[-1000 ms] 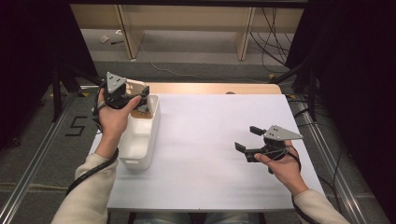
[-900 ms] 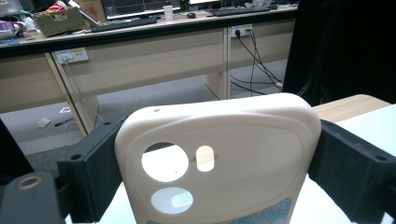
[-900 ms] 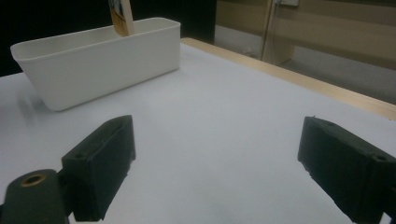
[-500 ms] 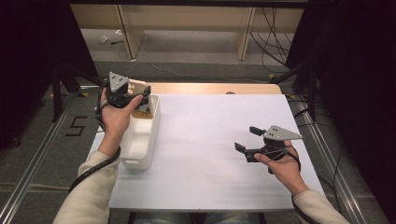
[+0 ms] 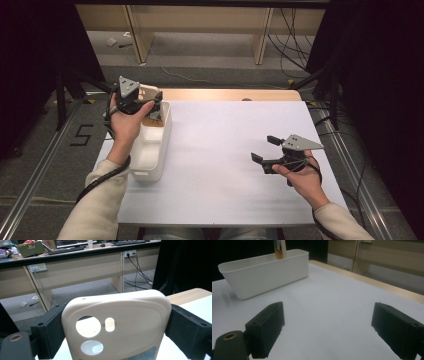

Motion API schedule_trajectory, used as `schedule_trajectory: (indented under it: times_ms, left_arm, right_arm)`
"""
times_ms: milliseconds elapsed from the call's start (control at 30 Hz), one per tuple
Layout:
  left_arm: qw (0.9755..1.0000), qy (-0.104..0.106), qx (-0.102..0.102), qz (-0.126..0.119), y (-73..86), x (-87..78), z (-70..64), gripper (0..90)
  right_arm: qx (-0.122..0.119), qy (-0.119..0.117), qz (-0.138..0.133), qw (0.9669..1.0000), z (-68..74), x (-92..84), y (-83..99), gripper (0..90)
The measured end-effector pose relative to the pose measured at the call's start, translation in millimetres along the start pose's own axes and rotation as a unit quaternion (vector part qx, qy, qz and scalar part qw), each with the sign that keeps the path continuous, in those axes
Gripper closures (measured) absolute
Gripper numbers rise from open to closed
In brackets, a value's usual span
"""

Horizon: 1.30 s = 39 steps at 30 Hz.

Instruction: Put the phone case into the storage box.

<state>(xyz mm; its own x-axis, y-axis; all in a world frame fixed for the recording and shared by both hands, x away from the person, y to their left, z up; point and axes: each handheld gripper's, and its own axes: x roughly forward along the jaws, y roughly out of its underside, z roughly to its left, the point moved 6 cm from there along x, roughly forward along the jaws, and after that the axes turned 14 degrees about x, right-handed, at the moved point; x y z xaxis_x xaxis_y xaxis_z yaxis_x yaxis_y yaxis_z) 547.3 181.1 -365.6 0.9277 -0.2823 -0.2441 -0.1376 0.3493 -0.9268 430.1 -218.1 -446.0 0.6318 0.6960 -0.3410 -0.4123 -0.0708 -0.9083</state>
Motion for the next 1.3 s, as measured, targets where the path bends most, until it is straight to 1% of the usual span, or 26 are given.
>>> schedule_trajectory:
  times_ms: [100,500,1100,1300]
  left_arm:
    - [1.0000,0.001,-0.003,0.000,-0.3,1.7,0.1,10.3]
    - [1.0000,0.001,0.004,0.004,-3.4,8.4,1.5,10.3]
    - [1.0000,0.000,0.006,0.005,-7.9,17.8,3.2,10.3]
    - [1.0000,-0.001,0.002,0.003,-10.4,21.2,5.6,10.4]
  right_arm:
    - [0.000,0.000,0.000,1.0000,-0.1,0.0,-0.1,12.3]
    - [0.001,-0.001,0.000,1.0000,0.1,0.2,0.1,12.3]
    - [0.002,-0.001,0.001,1.0000,0.0,0.4,0.4,12.4]
    - [0.002,-0.002,0.001,1.0000,-0.2,0.3,0.3,12.4]
